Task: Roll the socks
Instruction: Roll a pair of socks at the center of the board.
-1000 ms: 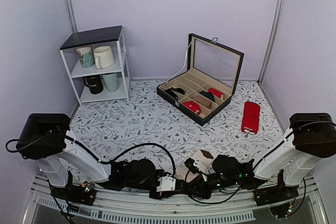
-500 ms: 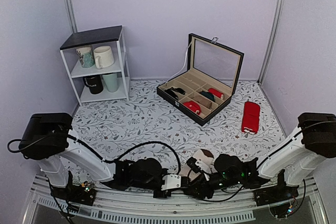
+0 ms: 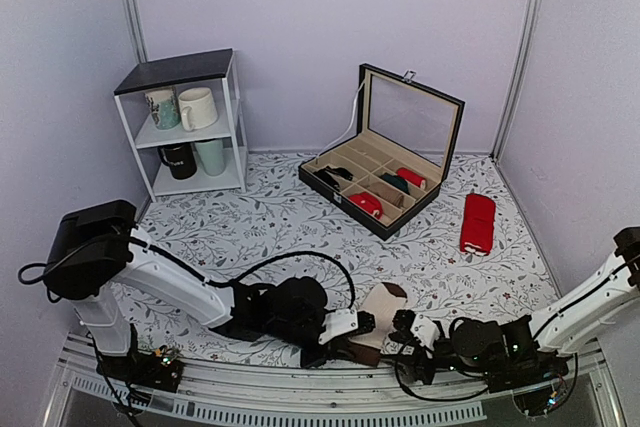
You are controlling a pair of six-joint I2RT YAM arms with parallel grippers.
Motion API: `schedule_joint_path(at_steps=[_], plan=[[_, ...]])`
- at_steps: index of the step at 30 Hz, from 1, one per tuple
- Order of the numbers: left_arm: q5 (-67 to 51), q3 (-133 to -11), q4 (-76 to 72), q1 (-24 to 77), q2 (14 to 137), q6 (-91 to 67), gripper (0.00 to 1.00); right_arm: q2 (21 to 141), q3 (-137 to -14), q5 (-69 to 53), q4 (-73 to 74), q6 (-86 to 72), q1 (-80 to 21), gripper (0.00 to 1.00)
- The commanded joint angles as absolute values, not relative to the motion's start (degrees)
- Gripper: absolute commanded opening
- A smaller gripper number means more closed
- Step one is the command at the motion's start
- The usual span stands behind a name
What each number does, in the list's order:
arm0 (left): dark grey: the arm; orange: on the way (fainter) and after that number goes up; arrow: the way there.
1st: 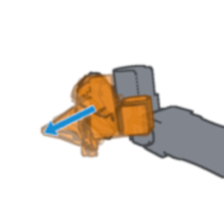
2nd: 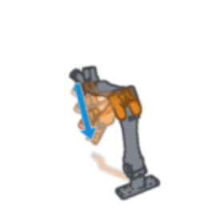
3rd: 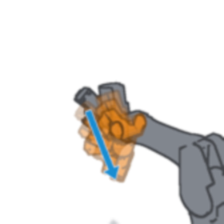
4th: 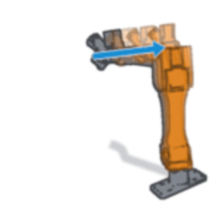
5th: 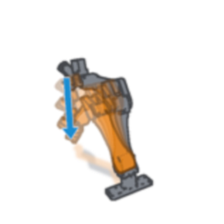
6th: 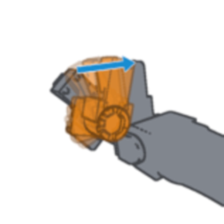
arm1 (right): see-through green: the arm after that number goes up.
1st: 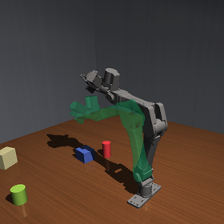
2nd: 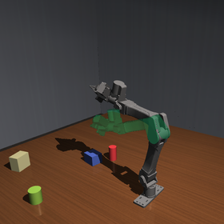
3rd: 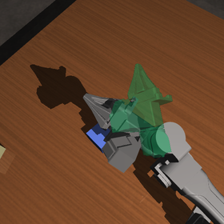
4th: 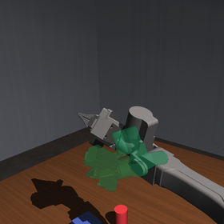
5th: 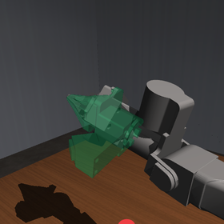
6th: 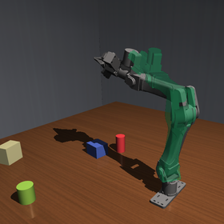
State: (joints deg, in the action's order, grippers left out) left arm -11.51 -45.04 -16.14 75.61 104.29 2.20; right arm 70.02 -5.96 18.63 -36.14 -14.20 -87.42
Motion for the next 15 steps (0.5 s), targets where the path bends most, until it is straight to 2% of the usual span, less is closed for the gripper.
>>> schedule_joint_path(at_steps=[1, 5, 12, 15], plan=[[-16.2, -43.2, -4.8, 73.4, 107.2, -2.9, 0.00, 78.1, -11.8, 26.0, -37.9, -5.7, -90.9, 0.49], [-17.6, -43.0, -4.4, 72.5, 108.3, -4.2, 0.00, 84.2, -15.7, 25.5, -37.8, -4.2, -92.8, 0.50], [-19.0, -42.6, -5.1, 72.1, 109.1, -4.6, 0.00, 87.3, -17.8, 25.2, -36.3, -5.5, -94.2, 0.49], [-19.4, -42.5, -5.1, 71.8, 109.0, -4.7, 0.00, 88.3, -18.2, 24.9, -35.2, -6.8, -94.3, 0.45]])
